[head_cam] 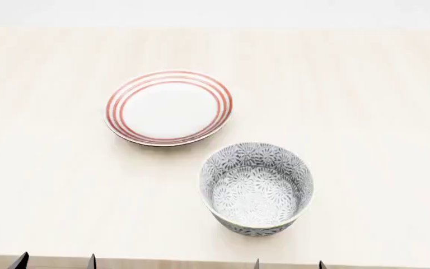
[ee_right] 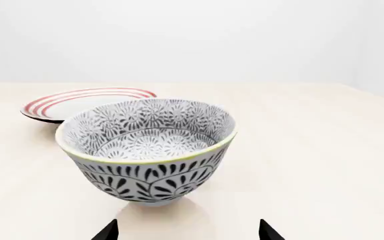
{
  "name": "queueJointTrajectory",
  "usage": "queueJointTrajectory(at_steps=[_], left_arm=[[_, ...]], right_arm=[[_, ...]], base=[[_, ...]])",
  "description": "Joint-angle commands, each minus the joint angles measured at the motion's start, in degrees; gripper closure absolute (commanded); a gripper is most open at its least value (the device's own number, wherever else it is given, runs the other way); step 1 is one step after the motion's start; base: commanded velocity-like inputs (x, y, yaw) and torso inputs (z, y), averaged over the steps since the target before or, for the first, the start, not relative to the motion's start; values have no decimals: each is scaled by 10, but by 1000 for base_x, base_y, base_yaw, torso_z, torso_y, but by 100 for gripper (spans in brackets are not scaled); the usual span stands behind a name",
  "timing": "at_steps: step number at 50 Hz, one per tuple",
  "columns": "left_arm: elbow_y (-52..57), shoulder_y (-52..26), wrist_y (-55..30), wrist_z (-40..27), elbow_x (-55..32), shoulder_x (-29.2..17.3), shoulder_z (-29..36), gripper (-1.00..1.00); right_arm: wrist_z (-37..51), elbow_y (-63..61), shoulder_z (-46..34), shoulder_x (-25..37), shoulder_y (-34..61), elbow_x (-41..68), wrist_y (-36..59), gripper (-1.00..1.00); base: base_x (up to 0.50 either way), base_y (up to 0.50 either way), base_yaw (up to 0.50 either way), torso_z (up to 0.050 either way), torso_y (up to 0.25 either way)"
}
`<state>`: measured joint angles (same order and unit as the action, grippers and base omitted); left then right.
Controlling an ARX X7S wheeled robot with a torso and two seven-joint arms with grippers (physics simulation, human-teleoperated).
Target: Put the bowl on the plate.
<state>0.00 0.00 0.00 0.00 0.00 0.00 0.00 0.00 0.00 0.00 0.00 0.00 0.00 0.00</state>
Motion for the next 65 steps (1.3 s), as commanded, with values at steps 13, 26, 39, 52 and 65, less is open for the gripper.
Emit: queueJointTrajectory(at_steps=[13, 26, 39, 52, 65], left_arm=[[249, -57, -246, -51, -119, -29, -43, -100], [307, -52, -257, -75, -139, -58, -78, -100], [309, -66, -259, -91, -153, -66, -83, -100], [340, -57, -268, -101, -175, -78, -99, -100], [328, -64, -265, -111, -176, -85, -97, -100]], right_arm=[[90, -375, 76, 47, -87, 46, 163, -100], [127, -528, 171, 40, -220, 96, 95, -100], [149, -522, 169, 53, -209, 101, 94, -100], [155, -564, 190, 50, -263, 121, 39, -100], [172, -571, 192, 56, -285, 111, 9, -100]], base=[[0, 0, 0, 0, 0], [74, 0, 0, 0, 0], [342, 0, 0, 0, 0], [345, 0, 0, 0, 0], [212, 0, 0, 0, 0]])
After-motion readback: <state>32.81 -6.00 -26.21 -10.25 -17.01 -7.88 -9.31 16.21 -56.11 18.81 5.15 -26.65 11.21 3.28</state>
